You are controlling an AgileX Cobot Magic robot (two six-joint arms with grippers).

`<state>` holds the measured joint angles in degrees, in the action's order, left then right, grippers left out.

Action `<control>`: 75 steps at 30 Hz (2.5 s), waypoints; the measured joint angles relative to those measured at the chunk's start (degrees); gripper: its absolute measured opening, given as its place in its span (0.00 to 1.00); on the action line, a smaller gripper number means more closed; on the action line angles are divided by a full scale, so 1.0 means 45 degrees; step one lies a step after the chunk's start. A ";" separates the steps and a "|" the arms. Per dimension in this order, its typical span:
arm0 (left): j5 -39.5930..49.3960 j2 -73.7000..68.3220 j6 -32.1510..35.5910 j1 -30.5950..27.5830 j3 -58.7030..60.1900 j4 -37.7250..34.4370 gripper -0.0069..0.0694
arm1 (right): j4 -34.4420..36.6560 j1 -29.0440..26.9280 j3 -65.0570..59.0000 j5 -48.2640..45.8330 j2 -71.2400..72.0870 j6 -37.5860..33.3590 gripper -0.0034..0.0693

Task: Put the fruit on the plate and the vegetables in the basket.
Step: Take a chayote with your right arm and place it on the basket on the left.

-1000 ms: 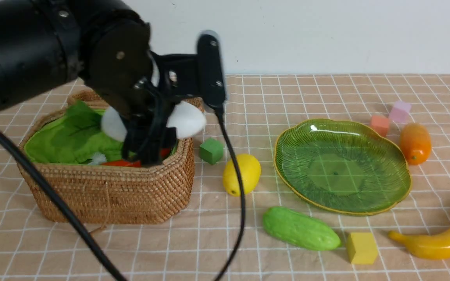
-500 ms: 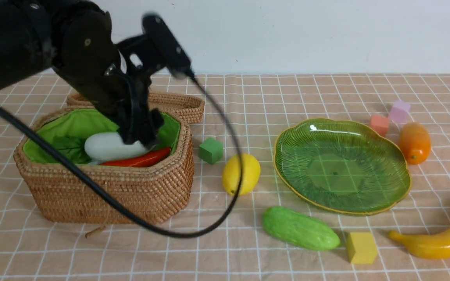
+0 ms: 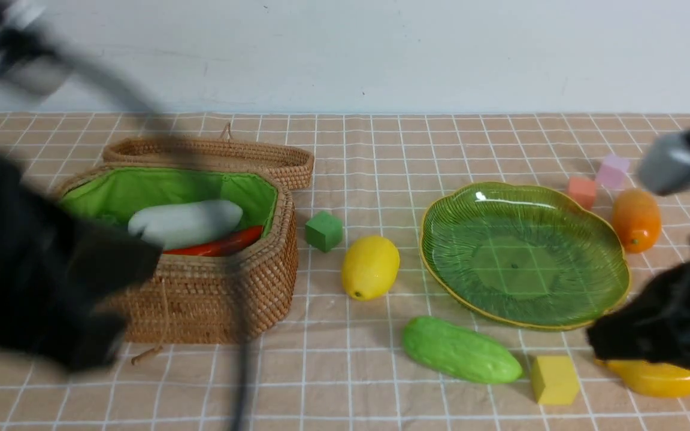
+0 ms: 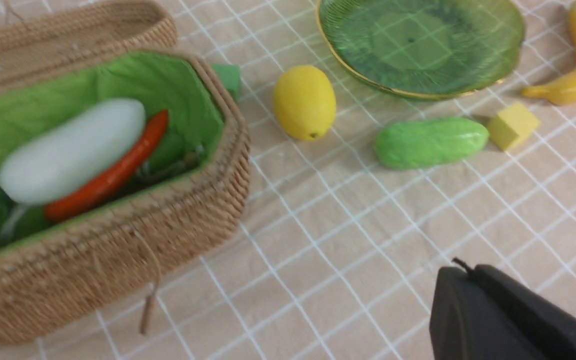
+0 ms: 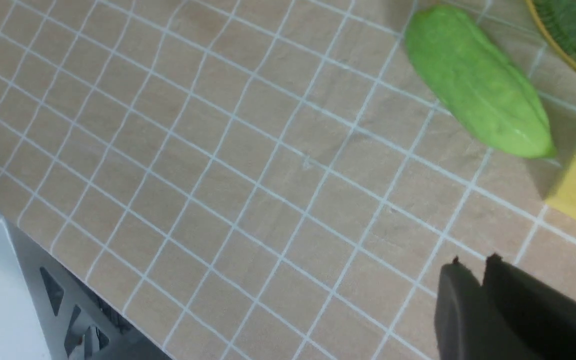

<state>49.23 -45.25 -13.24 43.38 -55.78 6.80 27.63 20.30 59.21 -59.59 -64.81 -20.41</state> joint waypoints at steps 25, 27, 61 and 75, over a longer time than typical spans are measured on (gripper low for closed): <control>-0.3836 0.6868 -0.0014 0.0012 0.5444 -0.1196 0.07 | -0.3300 0.2024 0.4272 0.3167 -0.9825 -0.4562 0.85; -0.3823 0.6858 -0.0014 0.0012 0.5444 -0.1208 0.07 | -0.3667 0.2024 0.4322 0.3194 -1.0166 -0.4648 0.84; -0.2886 0.6858 -0.6223 0.0012 0.5444 0.6927 0.07 | 0.2156 0.4694 1.3883 0.5636 -1.2288 -0.6781 0.68; -0.2777 0.6858 -0.6408 0.0012 0.5444 0.7015 0.08 | 0.1266 0.4694 1.4468 0.4513 -1.3028 -0.5120 0.94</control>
<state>36.74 -14.39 -42.07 43.43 -31.28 38.36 33.33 41.42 124.32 -39.28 -123.43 -43.45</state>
